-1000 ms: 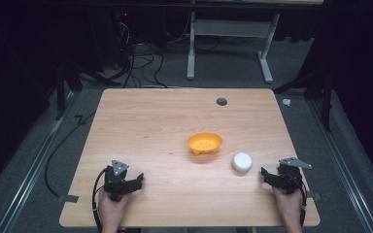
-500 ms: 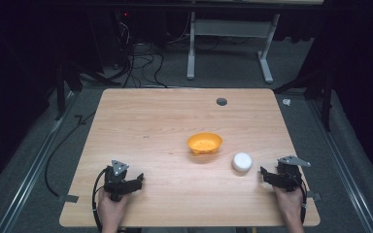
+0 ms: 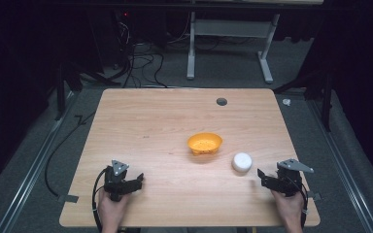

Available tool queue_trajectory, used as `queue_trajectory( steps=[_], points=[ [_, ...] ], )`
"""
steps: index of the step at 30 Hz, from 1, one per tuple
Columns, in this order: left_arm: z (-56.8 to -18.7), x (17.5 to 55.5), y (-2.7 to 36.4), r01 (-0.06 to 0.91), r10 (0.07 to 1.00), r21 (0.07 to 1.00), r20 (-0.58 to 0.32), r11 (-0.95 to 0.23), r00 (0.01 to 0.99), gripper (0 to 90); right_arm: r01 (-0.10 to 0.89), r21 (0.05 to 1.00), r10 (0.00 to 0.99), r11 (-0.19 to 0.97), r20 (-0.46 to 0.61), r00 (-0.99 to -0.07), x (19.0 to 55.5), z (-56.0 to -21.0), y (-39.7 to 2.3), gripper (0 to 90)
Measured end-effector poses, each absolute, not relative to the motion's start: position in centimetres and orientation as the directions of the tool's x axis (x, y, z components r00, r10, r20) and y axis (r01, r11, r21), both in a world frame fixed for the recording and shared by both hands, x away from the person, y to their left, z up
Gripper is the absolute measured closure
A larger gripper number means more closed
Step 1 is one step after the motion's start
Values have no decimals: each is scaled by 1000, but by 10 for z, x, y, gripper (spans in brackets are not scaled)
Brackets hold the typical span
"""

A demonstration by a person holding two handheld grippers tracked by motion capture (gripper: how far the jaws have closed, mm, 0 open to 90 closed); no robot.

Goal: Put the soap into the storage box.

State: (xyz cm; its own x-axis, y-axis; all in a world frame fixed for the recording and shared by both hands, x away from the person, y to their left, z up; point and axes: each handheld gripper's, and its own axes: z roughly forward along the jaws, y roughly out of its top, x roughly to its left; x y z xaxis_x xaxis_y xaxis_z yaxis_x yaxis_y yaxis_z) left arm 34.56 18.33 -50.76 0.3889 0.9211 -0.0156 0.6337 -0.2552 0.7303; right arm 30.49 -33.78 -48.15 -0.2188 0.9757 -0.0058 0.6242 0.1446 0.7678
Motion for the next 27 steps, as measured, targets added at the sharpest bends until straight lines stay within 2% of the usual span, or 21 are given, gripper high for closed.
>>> queue_trajectory(
  steps=[11, 27],
  points=[
    [-508, 346, 183, 634, 921, 730, -16, -254, 388, 182, 595, 789, 965, 153, 10, -262, 295, -474, -324, 182],
    [-508, 345, 183, 634, 921, 730, -15, -256, 389, 181, 571, 795, 942, 205, -2, -337, 307, -465, -298, 152]
  ],
)
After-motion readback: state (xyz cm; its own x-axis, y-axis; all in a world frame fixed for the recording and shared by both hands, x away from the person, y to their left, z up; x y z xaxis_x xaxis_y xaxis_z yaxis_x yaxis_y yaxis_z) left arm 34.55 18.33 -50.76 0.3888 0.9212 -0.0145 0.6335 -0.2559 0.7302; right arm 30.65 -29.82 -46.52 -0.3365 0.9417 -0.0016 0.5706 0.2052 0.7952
